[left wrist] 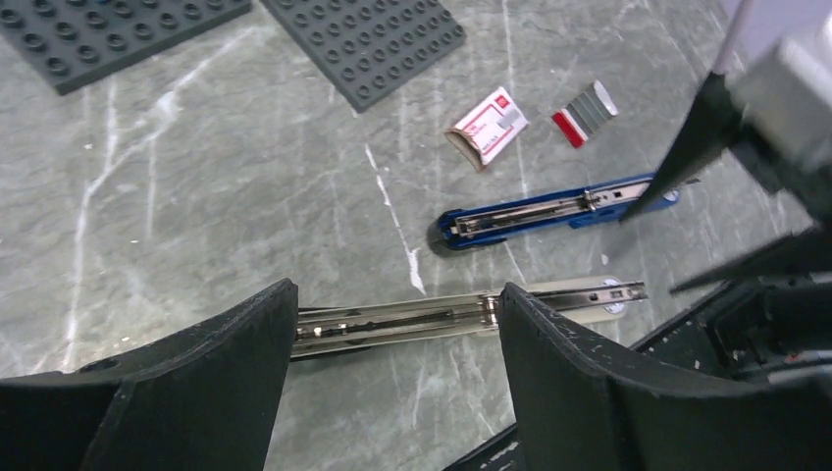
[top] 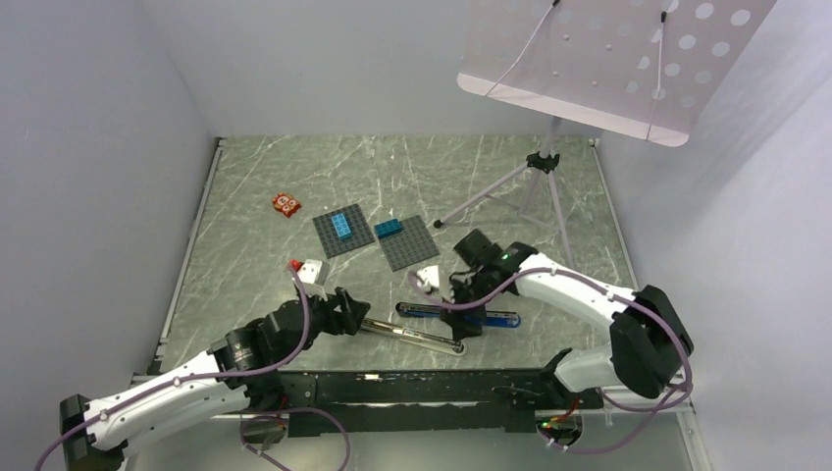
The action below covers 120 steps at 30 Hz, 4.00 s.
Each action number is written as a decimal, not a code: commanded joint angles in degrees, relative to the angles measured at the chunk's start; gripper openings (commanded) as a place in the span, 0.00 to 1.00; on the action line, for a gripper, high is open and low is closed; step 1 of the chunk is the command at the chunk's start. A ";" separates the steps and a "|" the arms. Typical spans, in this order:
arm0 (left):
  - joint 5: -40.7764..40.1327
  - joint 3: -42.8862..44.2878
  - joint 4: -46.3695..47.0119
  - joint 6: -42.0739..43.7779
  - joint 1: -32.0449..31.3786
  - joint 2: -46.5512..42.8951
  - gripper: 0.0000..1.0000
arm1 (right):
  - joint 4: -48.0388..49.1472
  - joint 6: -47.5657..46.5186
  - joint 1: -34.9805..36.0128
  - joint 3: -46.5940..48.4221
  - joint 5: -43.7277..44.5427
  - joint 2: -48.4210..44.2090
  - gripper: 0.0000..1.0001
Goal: Load the staples into the stapler
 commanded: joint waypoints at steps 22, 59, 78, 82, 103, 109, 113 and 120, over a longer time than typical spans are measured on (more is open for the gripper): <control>55.80 20.05 12.51 9.56 29.13 30.30 0.96 | 4.38 6.36 -36.58 6.10 -9.38 -5.30 0.41; 41.78 36.97 -8.70 42.54 36.24 36.81 0.99 | 3.01 8.33 -27.37 10.84 8.95 11.90 0.17; 42.12 36.82 -8.89 42.36 37.77 36.52 0.99 | 3.74 9.78 -27.25 11.15 11.95 17.04 0.18; 41.95 36.84 -9.08 42.37 37.80 36.08 0.99 | 4.07 9.55 -27.25 11.52 10.76 15.75 0.19; 48.80 35.15 -5.31 33.90 47.81 32.49 0.99 | 5.17 8.30 -28.55 10.13 -0.15 5.63 0.39; 51.00 34.93 -4.85 33.44 48.94 33.01 0.99 | 4.71 8.08 -29.16 9.90 -2.10 4.36 0.45; 51.26 34.68 -4.48 33.49 48.94 32.56 0.99 | 5.19 8.17 -29.32 9.61 -2.66 3.13 0.47; 52.07 34.25 -3.99 33.40 48.94 31.95 0.99 | 5.35 8.29 -30.11 9.36 -4.55 2.37 0.50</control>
